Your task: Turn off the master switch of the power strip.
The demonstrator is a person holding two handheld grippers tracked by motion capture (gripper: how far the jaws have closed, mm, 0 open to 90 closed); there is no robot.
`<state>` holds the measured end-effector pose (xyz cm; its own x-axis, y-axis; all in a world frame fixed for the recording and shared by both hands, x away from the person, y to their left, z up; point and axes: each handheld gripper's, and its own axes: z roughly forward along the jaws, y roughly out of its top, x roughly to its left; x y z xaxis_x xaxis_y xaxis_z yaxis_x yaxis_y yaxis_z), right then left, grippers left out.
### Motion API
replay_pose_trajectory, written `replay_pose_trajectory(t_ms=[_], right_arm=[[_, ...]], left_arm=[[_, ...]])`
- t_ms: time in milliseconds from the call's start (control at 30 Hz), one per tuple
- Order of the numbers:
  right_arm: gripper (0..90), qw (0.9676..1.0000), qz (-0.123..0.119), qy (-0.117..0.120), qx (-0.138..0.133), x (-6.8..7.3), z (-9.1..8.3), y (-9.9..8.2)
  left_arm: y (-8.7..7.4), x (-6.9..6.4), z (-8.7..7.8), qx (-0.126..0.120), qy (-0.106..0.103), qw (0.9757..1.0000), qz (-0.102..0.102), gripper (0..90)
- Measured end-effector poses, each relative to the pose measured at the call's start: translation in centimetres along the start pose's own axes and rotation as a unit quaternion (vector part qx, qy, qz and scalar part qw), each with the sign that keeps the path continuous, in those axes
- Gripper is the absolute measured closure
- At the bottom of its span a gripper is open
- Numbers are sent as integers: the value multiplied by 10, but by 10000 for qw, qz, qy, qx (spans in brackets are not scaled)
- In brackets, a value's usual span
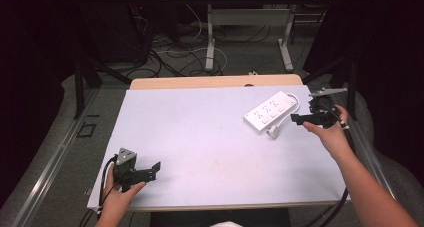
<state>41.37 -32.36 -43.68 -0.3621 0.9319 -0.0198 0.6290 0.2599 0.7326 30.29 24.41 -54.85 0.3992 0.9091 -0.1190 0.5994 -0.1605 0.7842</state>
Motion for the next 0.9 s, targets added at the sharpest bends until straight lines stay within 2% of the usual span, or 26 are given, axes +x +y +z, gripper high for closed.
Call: replay_pose_trajectory(t_ms=[333,500,733,900], right_arm=[[268,9998,-96,-105,116,-2,9,17],[300,9997,-3,-172,167,-3,13,25],[328,9996,11,-201,184,-5,21,34],[342,9993,158,-227,267,-7,29,39]], left_arm=[[0,0,0,-9,3,10000,-11,25],[0,1,0,-9,1,10000,-17,25],[0,1,0,-2,5,10000,-18,25],[0,1,0,3,6,10000,-11,25]])
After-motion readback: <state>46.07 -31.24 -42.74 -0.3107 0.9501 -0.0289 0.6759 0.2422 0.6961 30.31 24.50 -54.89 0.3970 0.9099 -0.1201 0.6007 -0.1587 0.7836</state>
